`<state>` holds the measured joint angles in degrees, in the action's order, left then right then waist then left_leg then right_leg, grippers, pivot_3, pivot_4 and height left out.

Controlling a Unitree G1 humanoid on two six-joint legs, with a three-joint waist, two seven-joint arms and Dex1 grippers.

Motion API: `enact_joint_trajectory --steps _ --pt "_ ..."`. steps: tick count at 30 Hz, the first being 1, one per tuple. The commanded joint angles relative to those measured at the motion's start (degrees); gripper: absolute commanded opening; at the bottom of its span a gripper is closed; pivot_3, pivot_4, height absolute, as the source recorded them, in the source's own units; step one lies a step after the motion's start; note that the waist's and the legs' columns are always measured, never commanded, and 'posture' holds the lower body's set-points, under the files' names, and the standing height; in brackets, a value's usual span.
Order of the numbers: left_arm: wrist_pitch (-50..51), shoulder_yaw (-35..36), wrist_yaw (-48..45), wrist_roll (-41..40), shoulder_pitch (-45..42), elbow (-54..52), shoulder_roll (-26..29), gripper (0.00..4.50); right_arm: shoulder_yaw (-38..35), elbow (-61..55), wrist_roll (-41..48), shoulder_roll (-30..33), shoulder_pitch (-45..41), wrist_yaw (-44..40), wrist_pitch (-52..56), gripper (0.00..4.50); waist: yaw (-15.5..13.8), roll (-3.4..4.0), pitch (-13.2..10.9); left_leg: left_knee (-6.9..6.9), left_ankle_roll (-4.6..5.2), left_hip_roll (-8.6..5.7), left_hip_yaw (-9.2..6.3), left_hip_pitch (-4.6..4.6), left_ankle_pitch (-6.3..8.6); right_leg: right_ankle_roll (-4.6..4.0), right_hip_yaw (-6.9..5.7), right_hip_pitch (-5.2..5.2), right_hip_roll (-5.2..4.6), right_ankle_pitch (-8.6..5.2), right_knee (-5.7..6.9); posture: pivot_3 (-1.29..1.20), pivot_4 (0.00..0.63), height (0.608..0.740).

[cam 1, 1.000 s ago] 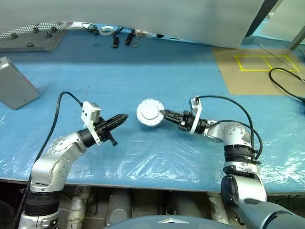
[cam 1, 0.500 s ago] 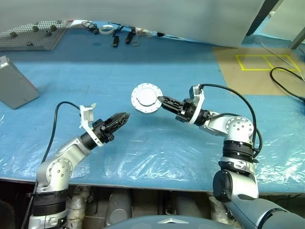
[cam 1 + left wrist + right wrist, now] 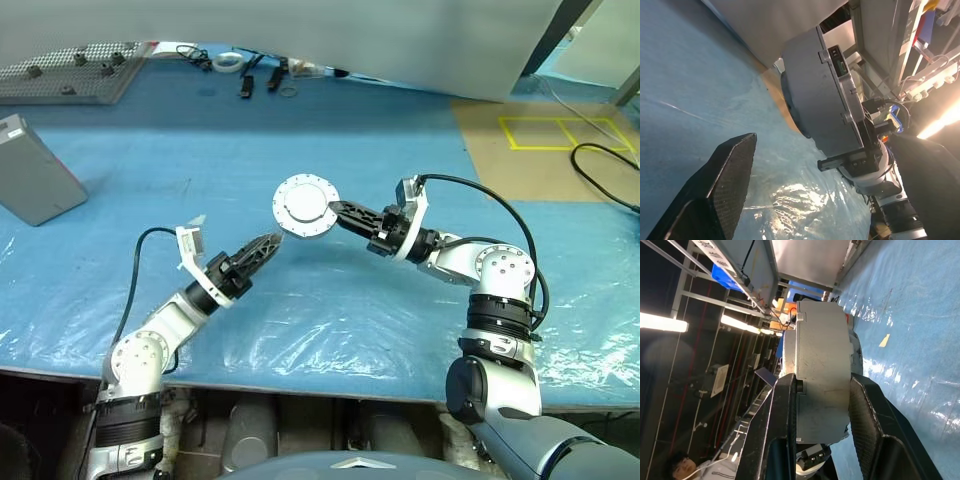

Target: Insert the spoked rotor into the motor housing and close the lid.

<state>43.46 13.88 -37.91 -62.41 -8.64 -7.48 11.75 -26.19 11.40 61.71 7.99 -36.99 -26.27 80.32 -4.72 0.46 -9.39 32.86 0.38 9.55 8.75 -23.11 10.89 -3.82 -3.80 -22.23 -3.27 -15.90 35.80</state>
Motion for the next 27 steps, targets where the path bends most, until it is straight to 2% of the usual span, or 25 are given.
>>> enact_joint_trajectory --steps 1,8,16,23,27 --pt "-0.89 0.05 -0.45 -1.21 -2.3 0.79 -1.43 4.47 -0.29 -3.44 4.43 -0.22 -1.48 -0.94 -0.01 1.06 0.01 0.0 0.0 0.02 0.0 0.0 -0.02 0.0 0.0 0.01 0.0 0.01 0.0 0.01 0.0 0.0 0.15 0.74" --pt "-0.67 -1.88 -1.87 -0.23 -6.0 4.11 -3.7 4.47 0.53 -4.09 5.02 0.2 -0.64 -0.49 0.16 1.06 -0.01 0.0 0.0 0.05 -0.03 -0.02 -0.07 0.0 0.01 0.06 -0.02 0.04 0.0 0.03 0.0 0.0 0.15 0.74" --pt "-4.66 -1.02 0.04 1.19 -14.96 13.17 -9.55 4.47 1.51 -4.48 4.84 0.85 -0.07 -0.56 -0.27 1.06 -0.75 0.0 0.0 0.21 -0.18 -0.09 -0.2 -0.01 0.1 0.29 -0.02 0.19 -0.03 0.18 -0.04 0.0 0.15 0.74" --pt "-3.56 -2.1 0.39 2.3 -15.62 13.95 -10.36 4.47 1.87 -4.51 4.92 1.08 0.35 -0.29 -0.79 1.06 -0.73 0.0 0.0 0.22 -0.1 -0.09 -0.2 -0.02 0.05 0.29 -0.02 0.18 -0.02 0.18 -0.04 0.0 0.15 0.74" --pt "-3.0 -2.3 0.51 3.22 -14.4 13.67 -10.19 3.65 2.1 -4.61 4.73 0.82 0.7 -0.17 -1.23 1.06 -0.77 0.0 0.0 0.22 -0.12 -0.09 -0.21 -0.02 0.06 0.3 -0.03 0.18 -0.02 0.18 -0.03 0.0 0.15 0.74"
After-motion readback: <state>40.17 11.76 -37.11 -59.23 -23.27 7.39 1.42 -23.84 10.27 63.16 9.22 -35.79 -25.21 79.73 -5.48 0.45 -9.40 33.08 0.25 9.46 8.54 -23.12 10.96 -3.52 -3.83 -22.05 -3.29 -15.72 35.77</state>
